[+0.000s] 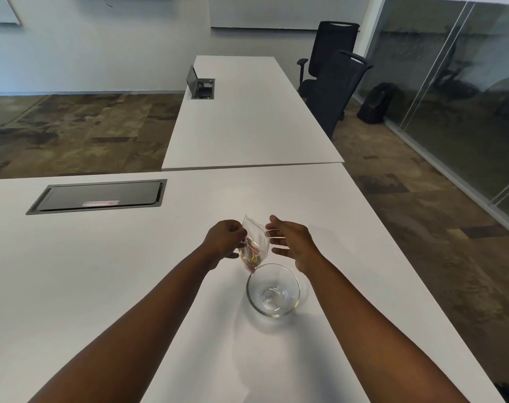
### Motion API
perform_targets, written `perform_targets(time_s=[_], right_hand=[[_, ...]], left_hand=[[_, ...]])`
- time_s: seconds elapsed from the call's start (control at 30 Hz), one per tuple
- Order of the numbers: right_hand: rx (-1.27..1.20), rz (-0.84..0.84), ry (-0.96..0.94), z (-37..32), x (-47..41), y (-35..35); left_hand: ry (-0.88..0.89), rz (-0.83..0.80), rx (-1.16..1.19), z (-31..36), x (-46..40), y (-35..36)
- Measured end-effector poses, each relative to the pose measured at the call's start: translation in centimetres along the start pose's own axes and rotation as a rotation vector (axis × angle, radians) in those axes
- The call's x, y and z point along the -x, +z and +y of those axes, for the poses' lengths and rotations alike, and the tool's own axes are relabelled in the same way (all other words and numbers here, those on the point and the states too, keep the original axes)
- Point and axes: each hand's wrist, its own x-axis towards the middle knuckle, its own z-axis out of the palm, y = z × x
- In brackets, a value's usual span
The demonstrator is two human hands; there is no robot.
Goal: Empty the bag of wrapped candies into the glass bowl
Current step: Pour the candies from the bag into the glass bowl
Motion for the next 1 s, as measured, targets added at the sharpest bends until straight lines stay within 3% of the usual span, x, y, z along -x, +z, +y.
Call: perform_targets(time_s=[0.13,0.23,0.4,0.77,1.0], right_hand=[[-0.071,-0.030,0.148,1.7,-0.6,-1.3],[-0.157,-0.170,0.264,3.0,-0.5,-1.7],[-0.348,-0.326,0.283,4.1,-0.4,-2.3],[-0.323,-0.194,0.117,4.6,-0.5,-4.5],[-0.170,-0.100,0.036,4.8,-0.5,-4.9]], left_hand=[[0.027,-0.038,0.143,0.9,0.3,0.1],[0.074,-0.111,0.228,1.5,0.6,0.2],[0.127,-0.232,0.271,1.9,1.0,0.6],[0.085,-0.366,0.069,-0.4,0.6,0.6],[-0.018,-0.312,0.067,-2.1,0.1,0.4]])
